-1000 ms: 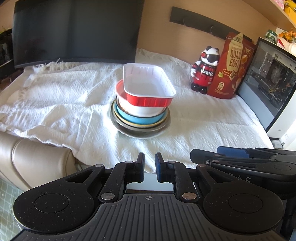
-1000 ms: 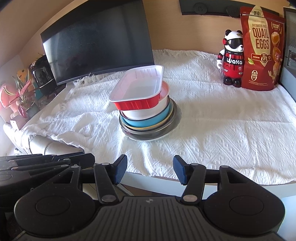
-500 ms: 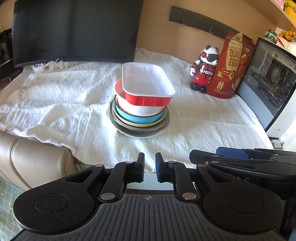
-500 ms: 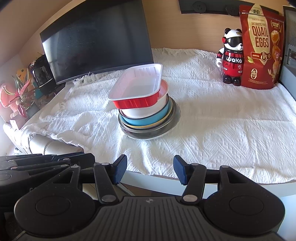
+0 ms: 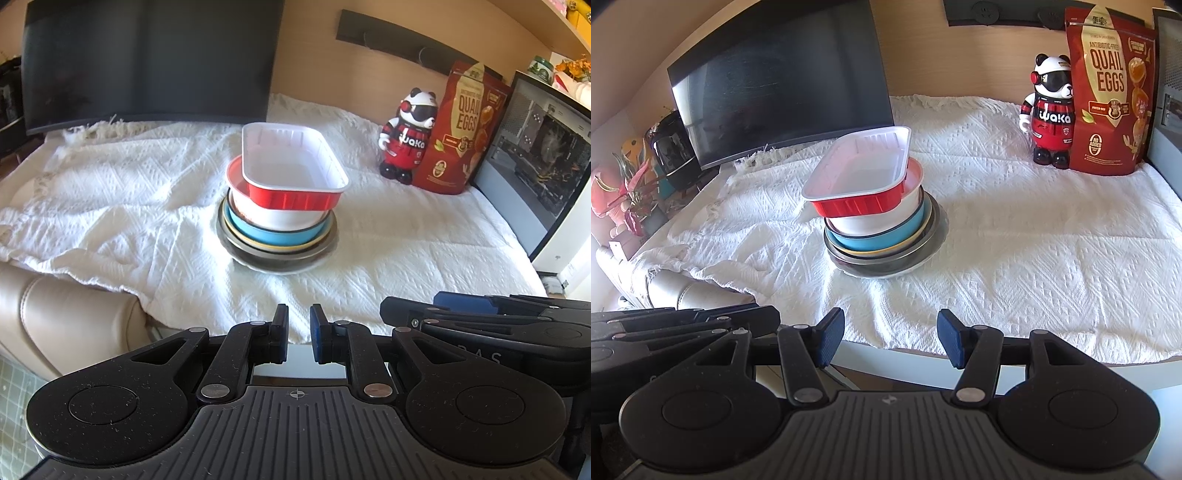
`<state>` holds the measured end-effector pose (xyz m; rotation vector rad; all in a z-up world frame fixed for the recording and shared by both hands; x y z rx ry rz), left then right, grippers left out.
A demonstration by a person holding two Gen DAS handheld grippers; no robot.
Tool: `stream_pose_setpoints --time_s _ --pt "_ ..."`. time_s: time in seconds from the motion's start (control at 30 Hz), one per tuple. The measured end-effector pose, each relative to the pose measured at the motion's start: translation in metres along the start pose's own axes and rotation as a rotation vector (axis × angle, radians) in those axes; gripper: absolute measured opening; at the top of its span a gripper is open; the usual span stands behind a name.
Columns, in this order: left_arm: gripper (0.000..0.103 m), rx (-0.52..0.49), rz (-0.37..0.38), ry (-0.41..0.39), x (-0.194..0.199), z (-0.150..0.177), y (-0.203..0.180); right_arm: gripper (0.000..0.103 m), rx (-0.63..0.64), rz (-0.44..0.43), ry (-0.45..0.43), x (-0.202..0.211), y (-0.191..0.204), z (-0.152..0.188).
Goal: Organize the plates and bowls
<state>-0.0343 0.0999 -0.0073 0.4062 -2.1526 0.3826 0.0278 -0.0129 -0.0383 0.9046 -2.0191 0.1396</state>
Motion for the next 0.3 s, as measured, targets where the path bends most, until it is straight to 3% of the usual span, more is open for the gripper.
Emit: stream_pose_setpoints --time_s 0.3 --pt "0.016 0.016 -0.003 0.007 -0.007 -0.002 0.011 0.056 0.020 0.003 0.002 -0.005 0.004 -0.004"
Point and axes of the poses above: each gripper's, at about its wrist camera, not at the fingertips, and x roughly against the way its jaws point, y to its left, z to its underside, the point moved 9 cm from there along -x, roughly the way its jaws point, and after that the axes turned 6 degrees about y, right-handed, at the moved point
